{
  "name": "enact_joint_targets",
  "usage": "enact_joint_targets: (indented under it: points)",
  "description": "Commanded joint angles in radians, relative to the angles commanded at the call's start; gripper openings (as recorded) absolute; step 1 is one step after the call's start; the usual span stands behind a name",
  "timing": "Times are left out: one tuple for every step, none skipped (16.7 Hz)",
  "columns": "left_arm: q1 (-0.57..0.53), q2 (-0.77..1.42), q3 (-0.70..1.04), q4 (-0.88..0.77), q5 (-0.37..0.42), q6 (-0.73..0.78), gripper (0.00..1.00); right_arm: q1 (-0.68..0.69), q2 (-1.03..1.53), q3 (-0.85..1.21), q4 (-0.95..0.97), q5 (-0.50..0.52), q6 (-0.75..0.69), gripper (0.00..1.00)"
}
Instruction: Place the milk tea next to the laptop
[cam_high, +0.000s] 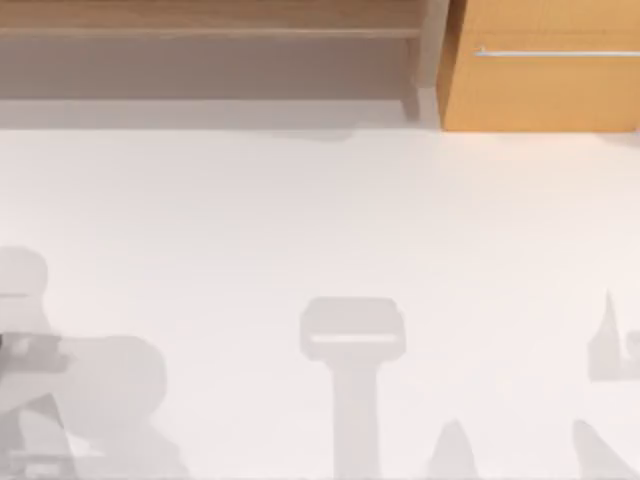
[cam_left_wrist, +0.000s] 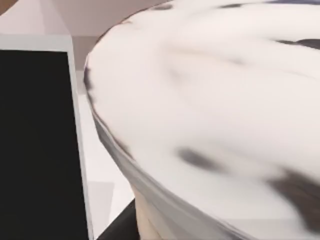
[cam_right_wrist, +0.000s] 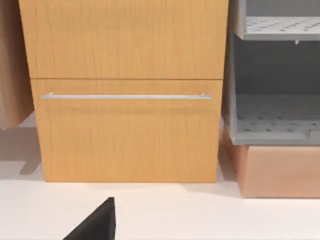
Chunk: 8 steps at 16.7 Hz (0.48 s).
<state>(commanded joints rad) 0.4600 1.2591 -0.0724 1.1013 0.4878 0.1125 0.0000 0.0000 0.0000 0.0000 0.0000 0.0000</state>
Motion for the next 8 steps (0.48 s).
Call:
enact_joint_targets:
  points:
    - [0.0, 0.0, 0.0, 0.0, 0.0, 0.0, 0.9, 0.0, 0.0, 0.0, 0.0, 0.0, 0.0, 1.0]
    - [0.0, 0.0, 0.0, 0.0, 0.0, 0.0, 0.98, 0.0, 0.0, 0.0, 0.0, 0.0, 0.0, 1.0]
    - [0.0, 0.0, 0.0, 0.0, 0.0, 0.0, 1.0, 0.0, 0.0, 0.0, 0.0, 0.0, 0.0, 1.0]
    - [0.0, 0.0, 0.0, 0.0, 0.0, 0.0, 1.0, 0.0, 0.0, 0.0, 0.0, 0.0, 0.0, 1.0]
    - [0.0, 0.0, 0.0, 0.0, 0.0, 0.0, 1.0, 0.0, 0.0, 0.0, 0.0, 0.0, 0.0, 1.0]
    - [0.0, 0.0, 0.0, 0.0, 0.0, 0.0, 1.0, 0.0, 0.0, 0.0, 0.0, 0.0, 0.0, 1.0]
    - [0.0, 0.0, 0.0, 0.0, 0.0, 0.0, 1.0, 0.0, 0.0, 0.0, 0.0, 0.0, 0.0, 1.0]
    - [0.0, 0.0, 0.0, 0.0, 0.0, 0.0, 1.0, 0.0, 0.0, 0.0, 0.0, 0.0, 0.0, 1.0]
